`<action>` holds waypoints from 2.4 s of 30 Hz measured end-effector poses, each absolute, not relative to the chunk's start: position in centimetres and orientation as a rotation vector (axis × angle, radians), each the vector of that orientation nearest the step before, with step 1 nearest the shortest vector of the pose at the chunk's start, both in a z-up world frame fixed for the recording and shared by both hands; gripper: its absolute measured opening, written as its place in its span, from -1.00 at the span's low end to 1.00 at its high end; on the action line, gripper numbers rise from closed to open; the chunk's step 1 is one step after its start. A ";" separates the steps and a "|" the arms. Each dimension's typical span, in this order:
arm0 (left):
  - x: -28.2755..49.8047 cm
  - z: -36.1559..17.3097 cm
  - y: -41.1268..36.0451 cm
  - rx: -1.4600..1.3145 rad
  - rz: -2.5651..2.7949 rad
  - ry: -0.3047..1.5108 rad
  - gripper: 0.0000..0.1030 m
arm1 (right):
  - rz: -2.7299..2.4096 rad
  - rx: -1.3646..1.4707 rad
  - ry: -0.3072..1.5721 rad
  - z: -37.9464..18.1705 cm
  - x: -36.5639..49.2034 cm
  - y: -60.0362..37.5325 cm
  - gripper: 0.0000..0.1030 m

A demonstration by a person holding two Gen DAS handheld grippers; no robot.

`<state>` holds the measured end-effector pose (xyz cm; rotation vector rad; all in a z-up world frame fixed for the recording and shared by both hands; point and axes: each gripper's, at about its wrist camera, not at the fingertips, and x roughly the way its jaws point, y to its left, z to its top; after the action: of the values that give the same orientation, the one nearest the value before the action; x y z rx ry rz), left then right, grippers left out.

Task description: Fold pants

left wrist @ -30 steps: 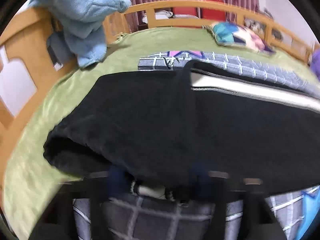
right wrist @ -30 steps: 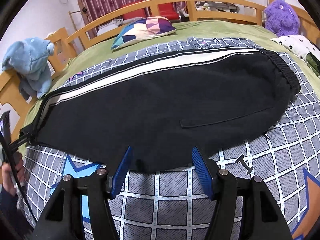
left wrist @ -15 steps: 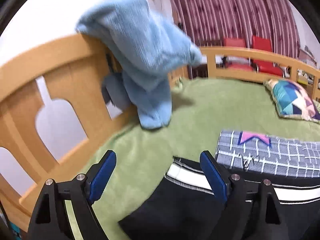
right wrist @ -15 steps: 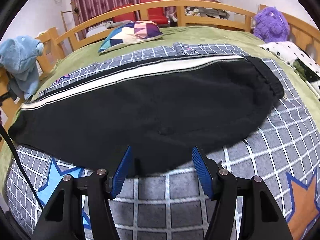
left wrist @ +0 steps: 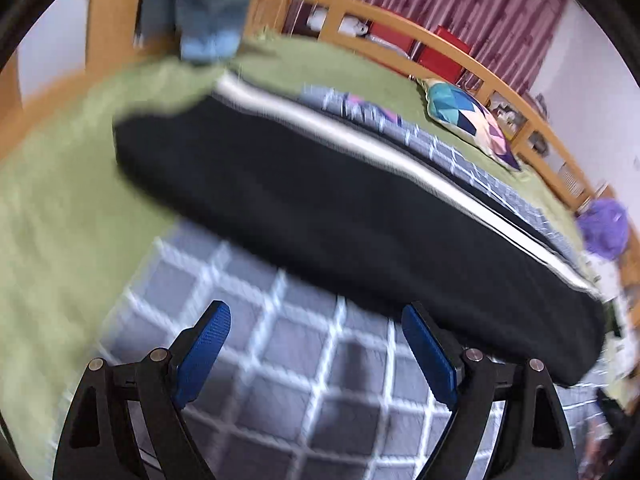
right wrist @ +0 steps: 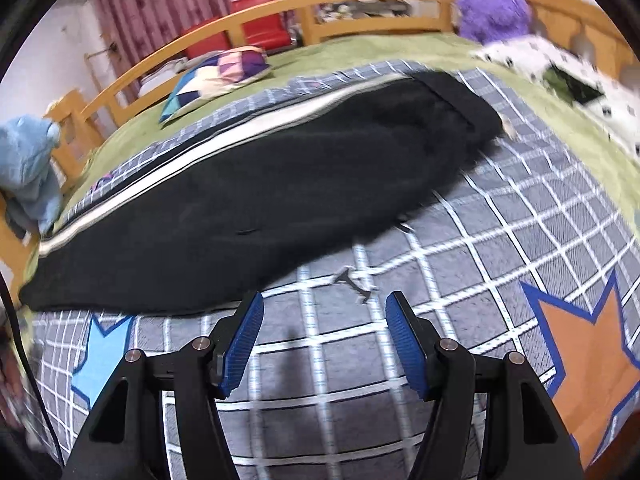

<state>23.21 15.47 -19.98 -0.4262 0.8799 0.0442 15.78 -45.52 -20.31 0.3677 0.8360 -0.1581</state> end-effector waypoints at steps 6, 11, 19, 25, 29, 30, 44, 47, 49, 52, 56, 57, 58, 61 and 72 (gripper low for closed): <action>24.8 -21.3 16.8 -0.538 0.046 0.882 0.66 | -0.133 0.550 0.830 -21.8 18.3 -49.6 0.34; 28.0 -22.5 18.0 -0.632 0.082 0.854 0.66 | -0.127 0.685 0.816 -23.6 21.6 -51.7 0.34; 32.7 -22.6 20.5 -0.673 0.193 0.842 -0.25 | -0.196 0.802 0.763 -24.6 27.6 -54.8 -0.67; 31.1 -17.7 20.7 -0.624 0.166 0.795 -0.79 | -0.155 0.851 0.648 -19.9 26.5 -55.5 -0.85; 26.5 -14.3 20.5 -0.553 0.113 0.784 -0.79 | -0.145 0.773 0.628 -15.4 23.1 -54.7 -0.86; 24.5 -13.8 20.3 -0.501 0.104 0.788 -0.79 | -0.153 0.736 0.630 -14.5 21.6 -54.5 -0.86; 13.8 -18.6 19.6 -0.285 0.179 0.958 0.23 | -0.144 0.759 0.820 -22.7 7.7 -55.8 -0.05; 12.4 -17.6 19.3 -0.275 0.186 0.939 0.30 | -0.170 0.793 0.738 -22.1 6.6 -57.0 0.19; 11.8 -17.3 19.1 -0.310 0.187 0.935 0.30 | -0.198 0.829 0.688 -22.2 7.0 -58.2 0.28; 10.8 -17.4 18.8 -0.389 0.184 0.931 0.30 | -0.197 0.926 0.659 -23.7 9.8 -59.9 0.37; 10.1 -17.0 18.1 -0.392 0.189 0.927 0.30 | -0.254 0.982 0.679 -24.0 13.7 -61.6 -0.56; 9.8 -16.7 18.1 -0.379 0.195 0.918 0.30 | -0.235 0.912 0.645 -22.2 13.8 -61.8 -0.61; 9.8 -16.5 18.2 -0.370 0.201 0.913 0.30 | -0.203 0.875 0.610 -20.9 13.6 -61.9 -0.61; 9.1 -16.3 19.0 -0.372 0.217 0.898 0.30 | -0.138 0.857 0.509 -18.0 13.0 -63.2 -0.58; 11.3 -18.5 24.9 -0.488 0.257 0.876 0.30 | -0.335 0.641 0.798 -20.9 11.2 -62.9 0.04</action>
<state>11.28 24.87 -18.48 -0.4876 0.8756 0.2568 11.24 -62.90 -20.86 0.6415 0.7977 -0.3347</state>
